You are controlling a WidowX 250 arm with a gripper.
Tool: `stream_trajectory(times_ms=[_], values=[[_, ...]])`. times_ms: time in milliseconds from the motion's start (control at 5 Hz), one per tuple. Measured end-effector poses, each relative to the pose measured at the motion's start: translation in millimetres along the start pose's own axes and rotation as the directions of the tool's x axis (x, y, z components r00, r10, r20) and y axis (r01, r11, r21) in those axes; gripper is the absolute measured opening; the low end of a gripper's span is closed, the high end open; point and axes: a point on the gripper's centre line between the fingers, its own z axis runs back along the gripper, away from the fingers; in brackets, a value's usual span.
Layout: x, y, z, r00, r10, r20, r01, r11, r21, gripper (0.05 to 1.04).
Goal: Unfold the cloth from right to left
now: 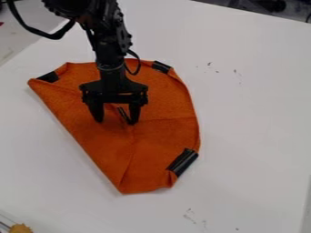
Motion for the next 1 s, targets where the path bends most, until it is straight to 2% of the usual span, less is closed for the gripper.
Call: stream_trajectory(times_ms=[400,600,800,1000], values=[[2,-11,1,0.998,-0.056,-0.018,0.057,0.998,0.035,0.915],[2,-21,4,0.993,-0.114,-0.011,0.114,0.991,0.075,0.664],[2,-25,6,0.991,-0.131,-0.012,0.131,0.988,0.083,0.368],[3,-28,6,0.990,-0.140,0.002,0.139,0.987,0.082,0.157]])
